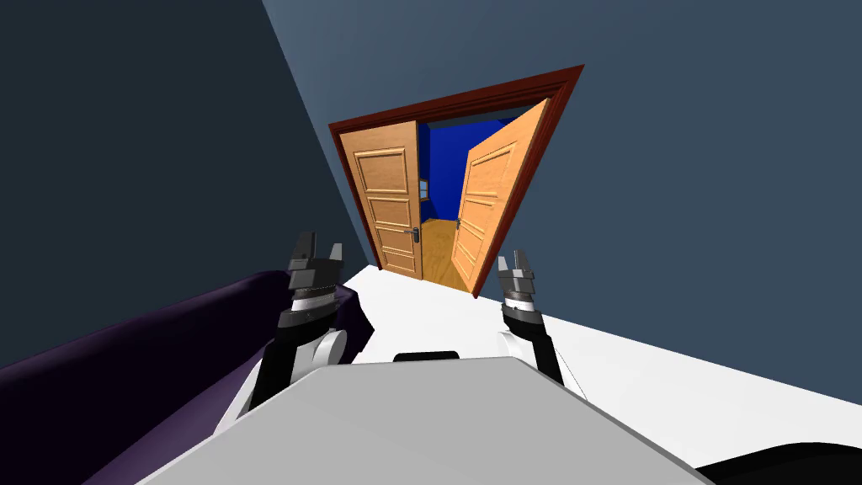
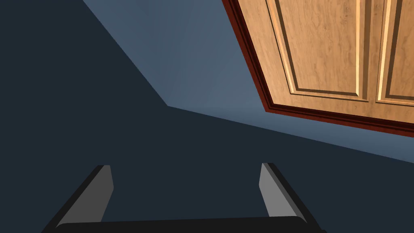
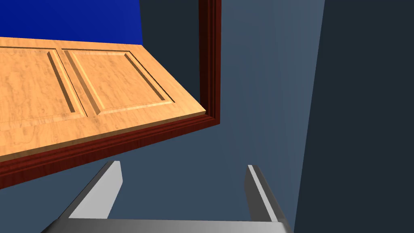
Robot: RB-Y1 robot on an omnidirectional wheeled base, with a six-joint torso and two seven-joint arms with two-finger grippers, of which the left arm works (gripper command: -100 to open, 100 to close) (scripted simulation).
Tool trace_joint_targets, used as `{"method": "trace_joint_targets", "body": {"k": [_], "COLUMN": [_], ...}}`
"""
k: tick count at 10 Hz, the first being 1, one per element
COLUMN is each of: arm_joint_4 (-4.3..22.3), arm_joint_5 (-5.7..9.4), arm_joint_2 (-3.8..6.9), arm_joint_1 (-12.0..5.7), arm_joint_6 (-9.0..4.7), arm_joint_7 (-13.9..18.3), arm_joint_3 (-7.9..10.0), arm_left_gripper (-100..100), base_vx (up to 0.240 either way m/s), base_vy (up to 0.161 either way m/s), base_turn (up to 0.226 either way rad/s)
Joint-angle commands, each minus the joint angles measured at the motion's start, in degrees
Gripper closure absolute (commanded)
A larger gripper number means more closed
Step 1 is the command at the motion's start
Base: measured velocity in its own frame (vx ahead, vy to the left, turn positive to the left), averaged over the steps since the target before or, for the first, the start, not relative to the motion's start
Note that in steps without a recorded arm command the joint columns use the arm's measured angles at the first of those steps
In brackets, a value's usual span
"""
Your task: Push the door open
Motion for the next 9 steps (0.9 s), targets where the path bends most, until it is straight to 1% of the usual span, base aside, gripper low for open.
{"method": "trace_joint_targets", "body": {"k": [1,2,3,7,9], "arm_joint_4": [2.2,3.1,4.9,10.2,13.5], "arm_joint_5": [0.27,0.38,0.61,1.26,1.67], "arm_joint_2": [0.38,0.52,0.81,1.49,1.85], "arm_joint_1": [-1.22,-1.74,-2.77,-5.69,-7.55], "arm_joint_6": [0.01,0.02,0.03,0.05,0.07], "arm_joint_7": [0.1,0.1,0.1,0.3,0.4], "arm_joint_3": [-0.2,-0.29,-0.46,-0.95,-1.26], "arm_left_gripper": [-100,-100,-100,-100,-100], "base_vx": [0.052,0.105,0.123,0.093,0.079], "base_vy": [0.016,0.027,0.037,0.04,0.039], "base_turn": [-0.024,-0.033,-0.028,-0.027,-0.032]}}
